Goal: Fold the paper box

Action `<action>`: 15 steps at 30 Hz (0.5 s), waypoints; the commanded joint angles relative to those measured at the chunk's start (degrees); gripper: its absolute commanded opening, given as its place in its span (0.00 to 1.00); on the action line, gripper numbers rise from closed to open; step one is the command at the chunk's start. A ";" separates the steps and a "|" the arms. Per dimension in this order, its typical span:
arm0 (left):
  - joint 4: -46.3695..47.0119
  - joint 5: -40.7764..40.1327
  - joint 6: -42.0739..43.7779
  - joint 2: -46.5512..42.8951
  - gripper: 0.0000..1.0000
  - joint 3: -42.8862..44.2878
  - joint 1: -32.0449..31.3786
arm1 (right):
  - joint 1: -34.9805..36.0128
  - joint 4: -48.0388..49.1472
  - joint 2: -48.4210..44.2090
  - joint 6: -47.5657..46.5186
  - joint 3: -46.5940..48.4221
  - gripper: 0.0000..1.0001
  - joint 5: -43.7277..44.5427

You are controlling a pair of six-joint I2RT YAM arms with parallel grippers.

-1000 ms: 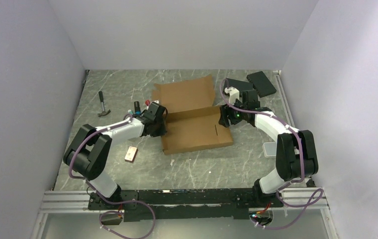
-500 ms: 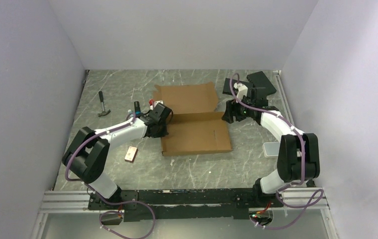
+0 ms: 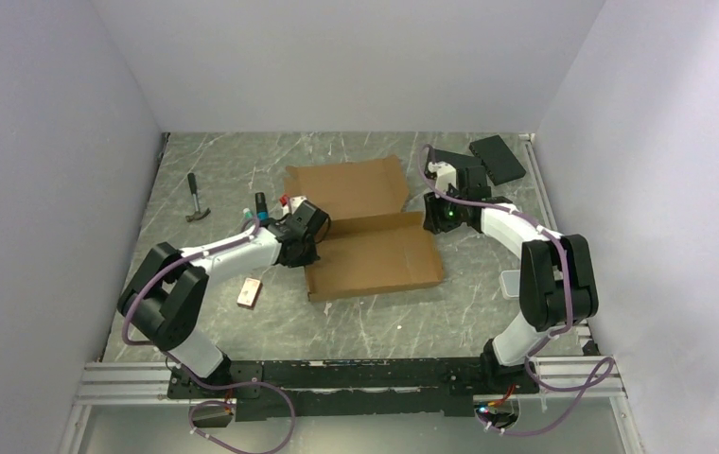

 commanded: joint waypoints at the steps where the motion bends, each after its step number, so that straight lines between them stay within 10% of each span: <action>1: 2.35 -2.70 -2.74 -3.99 0.00 -1.70 -0.14 | -1.80 -0.74 0.09 -0.01 2.07 0.31 1.58; 7: 5.89 -2.38 -1.72 -7.63 0.00 -4.83 -0.15 | -2.81 -0.66 0.60 0.28 1.94 0.05 0.48; 15: 10.95 -0.88 0.84 -11.36 0.00 -8.89 -0.19 | -4.73 0.05 1.90 1.42 1.80 0.03 -4.91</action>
